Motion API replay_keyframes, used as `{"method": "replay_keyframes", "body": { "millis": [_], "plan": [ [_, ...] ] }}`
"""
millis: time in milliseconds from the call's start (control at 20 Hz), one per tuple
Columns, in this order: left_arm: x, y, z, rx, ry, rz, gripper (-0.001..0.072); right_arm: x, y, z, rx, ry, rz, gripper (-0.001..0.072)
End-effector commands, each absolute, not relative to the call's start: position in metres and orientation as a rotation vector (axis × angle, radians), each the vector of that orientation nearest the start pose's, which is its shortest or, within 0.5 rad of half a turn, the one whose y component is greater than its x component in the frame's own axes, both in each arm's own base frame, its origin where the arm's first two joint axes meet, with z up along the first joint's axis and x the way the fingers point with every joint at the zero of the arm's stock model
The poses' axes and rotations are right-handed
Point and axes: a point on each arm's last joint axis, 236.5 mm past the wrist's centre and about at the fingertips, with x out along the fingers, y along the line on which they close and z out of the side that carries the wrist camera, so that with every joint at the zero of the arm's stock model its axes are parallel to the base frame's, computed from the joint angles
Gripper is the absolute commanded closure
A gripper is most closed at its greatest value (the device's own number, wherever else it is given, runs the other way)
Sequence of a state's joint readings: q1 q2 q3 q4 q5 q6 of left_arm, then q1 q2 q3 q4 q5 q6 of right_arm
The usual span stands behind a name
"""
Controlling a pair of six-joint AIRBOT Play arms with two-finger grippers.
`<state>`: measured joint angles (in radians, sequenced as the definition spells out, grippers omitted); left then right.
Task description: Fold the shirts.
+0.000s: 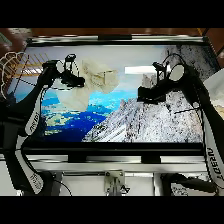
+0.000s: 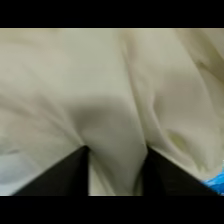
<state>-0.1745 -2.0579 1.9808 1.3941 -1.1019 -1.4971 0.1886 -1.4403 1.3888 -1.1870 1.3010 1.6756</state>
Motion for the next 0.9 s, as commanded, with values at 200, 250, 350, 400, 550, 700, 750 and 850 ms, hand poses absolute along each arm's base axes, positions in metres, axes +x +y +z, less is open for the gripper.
{"method": "replay_keyframes", "body": {
  "millis": [200,250,350,400,550,700,750,850],
  "plan": [
    [0.543,-0.130,-0.048,0.030,1.301,-0.316,0.0656,0.387,0.165,0.033,0.318,1.391,0.335,0.0268],
    [0.533,-0.129,-0.035,0.047,1.318,-0.331,0.0656,0.387,0.165,0.035,0.318,1.388,0.336,0.0268],
    [0.492,-0.124,-0.011,0.120,1.423,-0.399,0.0657,0.388,0.159,0.043,0.287,1.353,0.336,0.0267],
    [0.467,-0.120,-0.007,0.145,1.509,-0.427,0.0657,0.390,0.151,0.051,0.249,1.317,0.319,0.0266],
    [0.384,-0.124,-0.001,0.140,1.779,-0.511,0.0657,0.392,0.120,0.088,0.134,1.189,0.245,0.0255],
    [0.336,-0.159,-0.012,0.103,1.791,-0.549,0.0657,0.385,0.078,0.137,0.041,1.039,0.119,0.0251],
    [0.314,-0.174,-0.021,0.096,1.793,-0.571,0.0657,0.382,0.069,0.152,0.024,0.994,0.089,0.0250],
    [0.270,-0.201,-0.042,0.066,1.813,-0.590,0.0657,0.373,0.061,0.176,0.016,0.930,0.072,0.0251]
  ]
}}
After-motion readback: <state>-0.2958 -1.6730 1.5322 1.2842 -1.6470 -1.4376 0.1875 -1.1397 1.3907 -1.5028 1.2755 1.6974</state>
